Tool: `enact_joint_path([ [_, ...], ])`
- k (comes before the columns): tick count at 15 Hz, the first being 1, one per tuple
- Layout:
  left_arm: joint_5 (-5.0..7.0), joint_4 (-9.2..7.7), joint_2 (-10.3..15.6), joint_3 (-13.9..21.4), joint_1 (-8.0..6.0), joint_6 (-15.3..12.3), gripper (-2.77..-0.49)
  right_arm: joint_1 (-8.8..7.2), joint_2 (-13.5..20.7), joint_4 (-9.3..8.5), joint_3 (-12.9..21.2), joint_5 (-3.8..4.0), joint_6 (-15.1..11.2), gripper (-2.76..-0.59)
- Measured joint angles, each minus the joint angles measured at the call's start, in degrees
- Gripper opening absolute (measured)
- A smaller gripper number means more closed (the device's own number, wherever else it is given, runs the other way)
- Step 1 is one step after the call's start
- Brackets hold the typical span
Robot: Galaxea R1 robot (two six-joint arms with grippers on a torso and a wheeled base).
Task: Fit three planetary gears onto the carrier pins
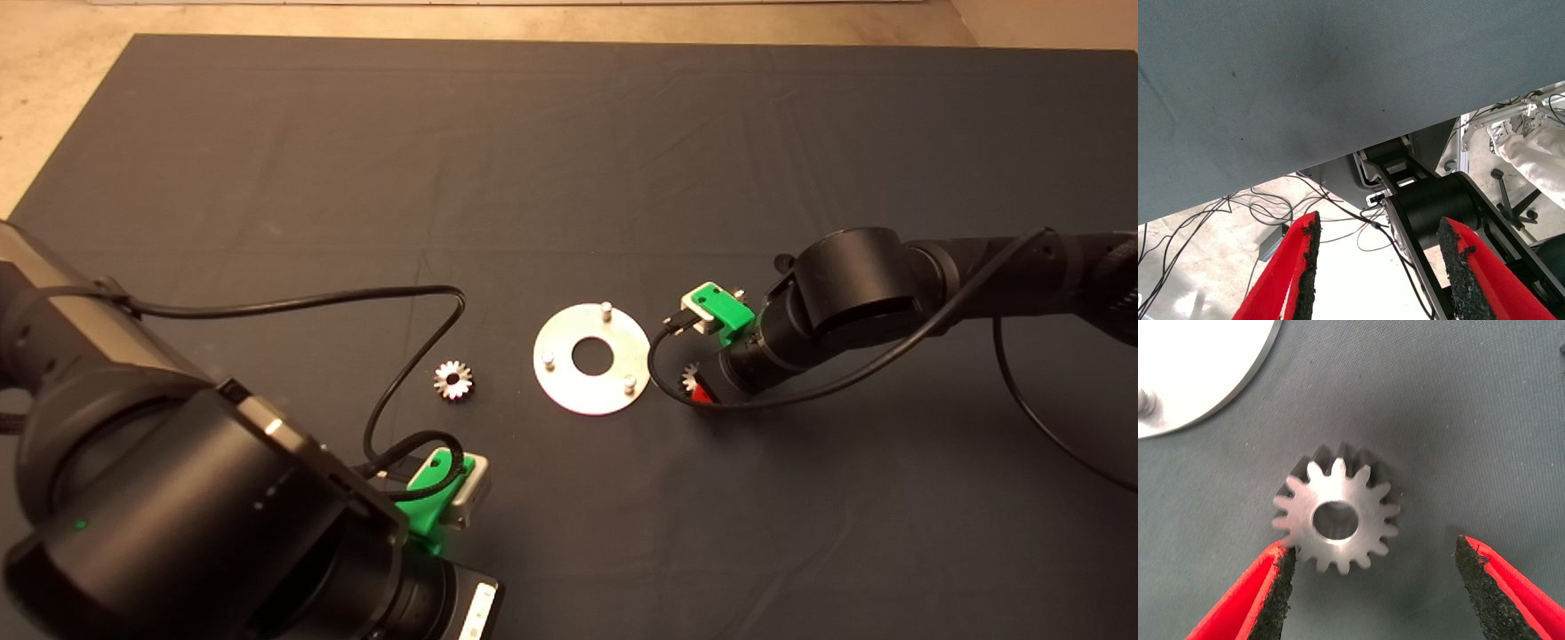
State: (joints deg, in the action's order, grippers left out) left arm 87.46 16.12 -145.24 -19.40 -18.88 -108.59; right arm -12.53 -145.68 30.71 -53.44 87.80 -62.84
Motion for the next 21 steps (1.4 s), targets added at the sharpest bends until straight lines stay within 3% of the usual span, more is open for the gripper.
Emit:
enact_joint_path([
  [8,0.02,0.0,0.0,0.0,0.0,0.0,-2.08,0.49,-2.59,0.37,-1.5,-0.11,0.06,-1.6],
  [14,0.02,0.0,0.0,0.0,0.0,0.0,-2.08,0.5,-2.73,0.39,-1.51,-0.11,0.04,-1.67],
  [15,0.02,0.0,0.0,0.0,0.0,0.0,-2.08,0.5,-2.72,0.4,-1.51,-0.11,0.04,-1.79],
  [20,0.02,-0.02,0.0,0.0,0.0,0.0,-2.08,0.5,-2.28,0.4,-1.51,-0.13,0.03,-1.95],
  [21,0.02,-0.02,0.0,0.0,0.0,0.0,-2.08,0.5,-2.28,0.4,-1.51,-0.22,0.02,-2.08],
])
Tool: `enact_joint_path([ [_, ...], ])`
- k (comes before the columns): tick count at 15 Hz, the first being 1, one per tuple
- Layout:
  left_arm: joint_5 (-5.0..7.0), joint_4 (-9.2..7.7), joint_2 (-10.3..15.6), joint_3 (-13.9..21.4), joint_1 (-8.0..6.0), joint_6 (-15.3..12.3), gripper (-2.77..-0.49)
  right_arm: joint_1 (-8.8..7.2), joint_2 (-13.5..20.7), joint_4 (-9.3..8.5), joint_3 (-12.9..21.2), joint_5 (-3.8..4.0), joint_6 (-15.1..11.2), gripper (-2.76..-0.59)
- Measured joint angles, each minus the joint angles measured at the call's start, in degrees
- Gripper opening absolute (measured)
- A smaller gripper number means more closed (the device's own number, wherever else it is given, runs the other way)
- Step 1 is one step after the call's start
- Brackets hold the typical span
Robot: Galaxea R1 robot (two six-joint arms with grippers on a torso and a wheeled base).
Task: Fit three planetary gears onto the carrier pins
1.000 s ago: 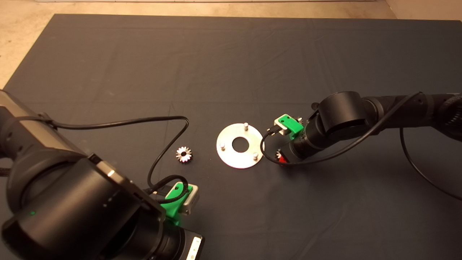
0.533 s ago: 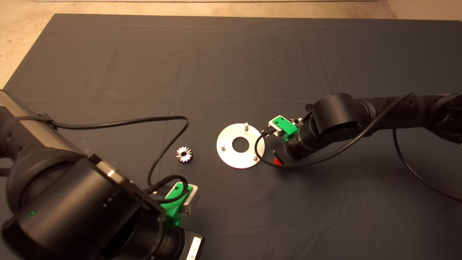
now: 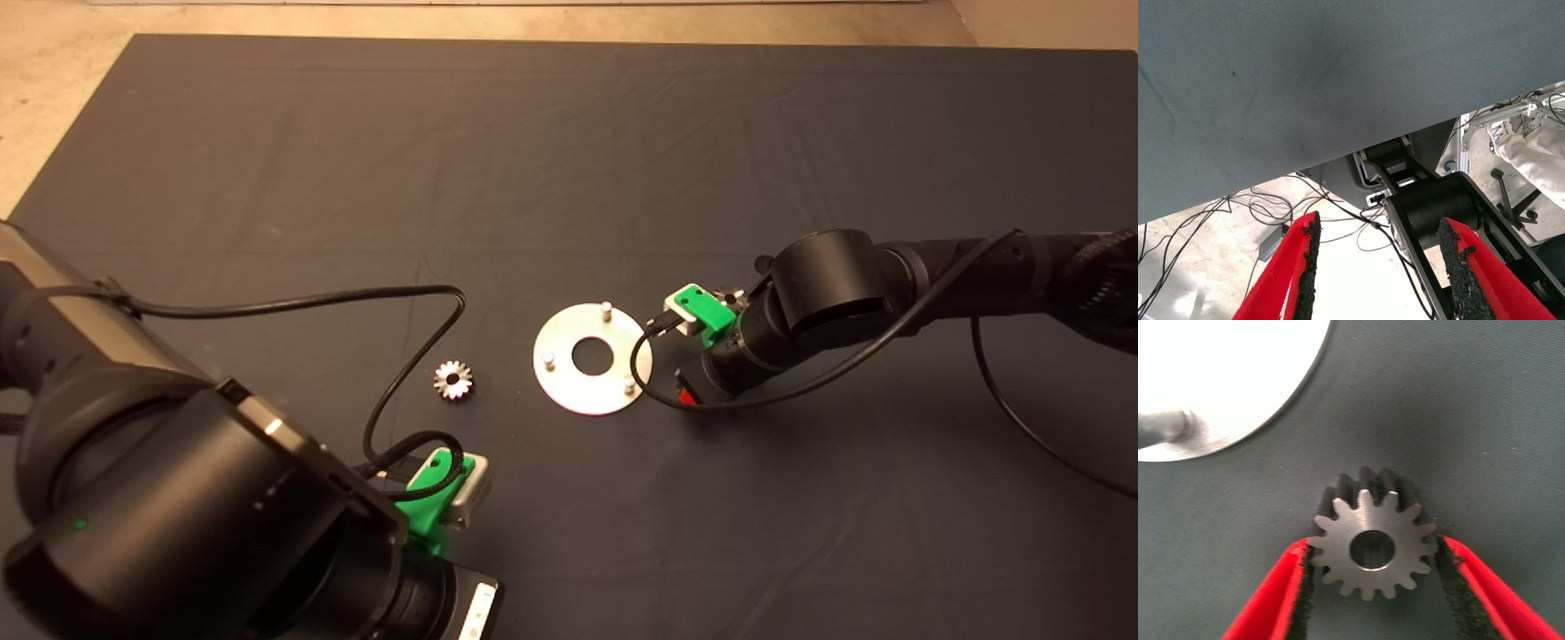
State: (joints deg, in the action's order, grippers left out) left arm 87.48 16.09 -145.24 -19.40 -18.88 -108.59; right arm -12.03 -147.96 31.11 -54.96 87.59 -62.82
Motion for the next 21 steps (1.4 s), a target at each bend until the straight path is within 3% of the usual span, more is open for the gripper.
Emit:
enact_joint_path([
  [4,0.0,0.0,0.0,0.0,0.0,0.0,-2.08,0.13,0.0,-0.02,0.0,-0.33,0.0,-2.23],
  [17,0.0,0.02,-0.02,0.0,0.0,0.0,-2.08,0.13,0.49,-0.02,0.16,-1.35,-0.02,-2.39],
  [21,-0.02,0.01,-0.02,0.0,0.0,0.0,-2.08,0.16,1.95,-0.02,2.36,-1.65,-0.07,-2.44],
])
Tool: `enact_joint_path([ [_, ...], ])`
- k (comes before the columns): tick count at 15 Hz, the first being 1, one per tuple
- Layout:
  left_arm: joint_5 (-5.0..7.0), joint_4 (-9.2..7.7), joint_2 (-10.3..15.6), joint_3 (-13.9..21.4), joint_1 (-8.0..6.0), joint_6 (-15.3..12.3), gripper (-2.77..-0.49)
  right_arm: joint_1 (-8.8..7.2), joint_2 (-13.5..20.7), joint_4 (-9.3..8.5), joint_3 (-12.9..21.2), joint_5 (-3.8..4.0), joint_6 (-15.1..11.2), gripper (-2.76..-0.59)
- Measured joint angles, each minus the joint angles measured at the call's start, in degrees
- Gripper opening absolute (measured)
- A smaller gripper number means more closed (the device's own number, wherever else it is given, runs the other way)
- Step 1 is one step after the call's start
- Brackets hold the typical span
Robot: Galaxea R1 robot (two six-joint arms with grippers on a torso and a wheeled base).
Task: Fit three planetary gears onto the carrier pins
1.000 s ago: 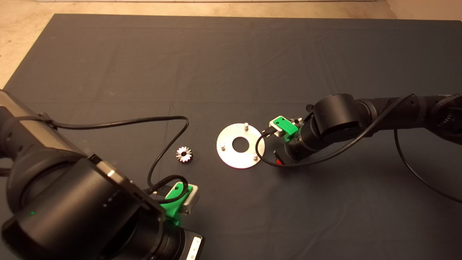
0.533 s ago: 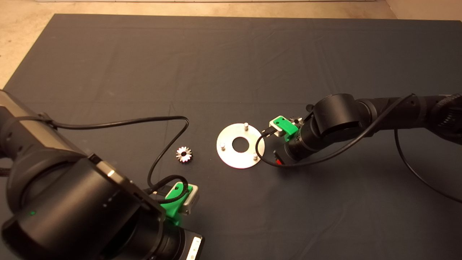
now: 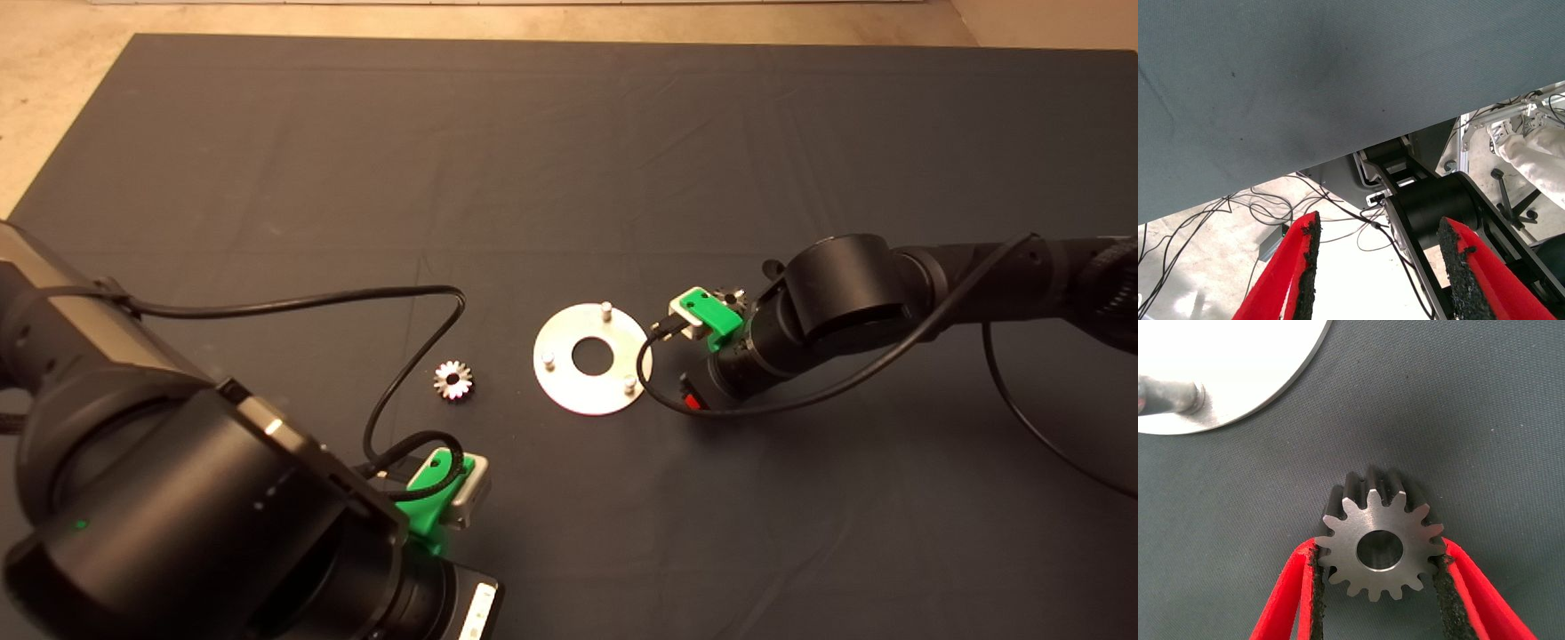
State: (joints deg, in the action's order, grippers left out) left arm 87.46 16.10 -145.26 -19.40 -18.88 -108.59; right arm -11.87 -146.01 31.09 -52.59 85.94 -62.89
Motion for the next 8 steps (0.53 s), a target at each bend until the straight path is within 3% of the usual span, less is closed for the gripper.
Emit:
enact_joint_path([
  [5,0.02,-0.01,0.0,0.0,0.0,0.0,-2.08,-0.36,1.07,-0.05,3.46,-0.89,-0.17,-2.45],
  [7,0.01,0.02,0.0,0.0,0.0,0.0,-2.08,-2.81,1.05,-0.05,4.66,-1.1,-0.17,-2.45],
  [8,0.02,-0.01,0.0,0.0,0.0,0.0,-2.08,-4.49,1.05,-0.06,4.96,-2.04,-0.17,-2.45],
])
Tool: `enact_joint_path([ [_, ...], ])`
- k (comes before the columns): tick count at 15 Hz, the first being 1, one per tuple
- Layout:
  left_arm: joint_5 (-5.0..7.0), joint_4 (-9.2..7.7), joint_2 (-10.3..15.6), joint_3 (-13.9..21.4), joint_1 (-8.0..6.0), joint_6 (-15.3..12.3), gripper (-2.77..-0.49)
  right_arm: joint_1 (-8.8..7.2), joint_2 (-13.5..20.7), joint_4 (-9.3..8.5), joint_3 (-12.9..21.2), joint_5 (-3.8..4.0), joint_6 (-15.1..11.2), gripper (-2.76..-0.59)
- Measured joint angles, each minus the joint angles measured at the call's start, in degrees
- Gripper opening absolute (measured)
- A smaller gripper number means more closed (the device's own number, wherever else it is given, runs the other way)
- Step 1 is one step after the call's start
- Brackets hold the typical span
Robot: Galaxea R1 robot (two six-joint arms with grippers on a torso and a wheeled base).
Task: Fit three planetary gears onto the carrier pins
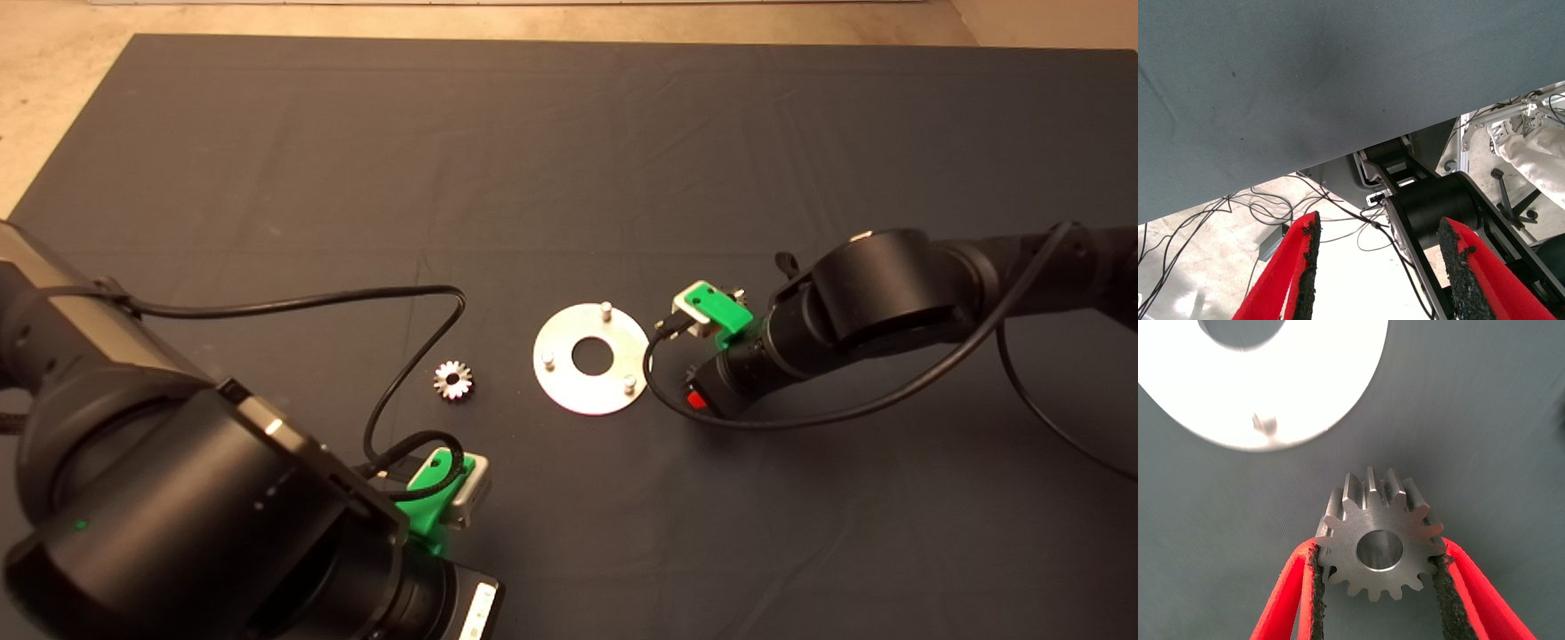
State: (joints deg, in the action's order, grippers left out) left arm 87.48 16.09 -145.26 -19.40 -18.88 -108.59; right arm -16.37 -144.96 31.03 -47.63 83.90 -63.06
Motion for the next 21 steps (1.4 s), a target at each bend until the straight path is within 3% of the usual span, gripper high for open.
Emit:
enact_joint_path([
  [2,0.0,0.02,0.0,0.0,0.0,0.0,-2.08,-2.73,-0.44,-0.24,0.0,-2.35,0.0,-2.46],
  [3,0.0,0.0,0.0,0.0,0.0,0.0,-2.08,-3.71,-0.86,-0.41,0.0,-2.94,0.0,-2.46],
  [5,0.0,0.02,-0.02,0.0,0.0,0.0,-2.08,-4.96,-3.08,-0.55,0.0,-3.09,0.0,-2.46],
  [9,0.0,0.0,-0.02,0.0,0.0,-0.01,-2.08,-5.04,-7.75,-0.79,0.0,-3.46,0.0,-2.46],
  [11,0.0,0.0,0.0,0.0,0.0,-0.01,-2.08,-5.04,-8.22,-1.15,0.0,-3.37,0.05,-2.47],
  [14,0.0,0.0,0.0,0.0,0.0,-0.01,-2.08,-5.04,-8.19,-3.07,-0.02,-2.72,0.37,-2.47],
  [16,0.0,0.0,0.02,0.0,0.0,-0.01,-2.08,-5.04,-8.22,-4.79,-0.27,-0.54,3.22,-2.47],
  [18,0.0,0.0,0.02,0.0,0.0,-0.01,-2.08,-5.04,-8.24,-6.65,-1.65,0.94,5.13,-2.46],
  [19,0.0,0.0,0.02,0.0,0.0,-0.01,-2.08,-5.04,-8.23,-7.07,-2.15,1.42,6.01,-2.47],
  [21,-0.02,0.0,0.02,0.0,0.0,-0.01,-2.08,-5.04,-8.37,-7.36,-2.32,1.54,6.06,-2.47],
])
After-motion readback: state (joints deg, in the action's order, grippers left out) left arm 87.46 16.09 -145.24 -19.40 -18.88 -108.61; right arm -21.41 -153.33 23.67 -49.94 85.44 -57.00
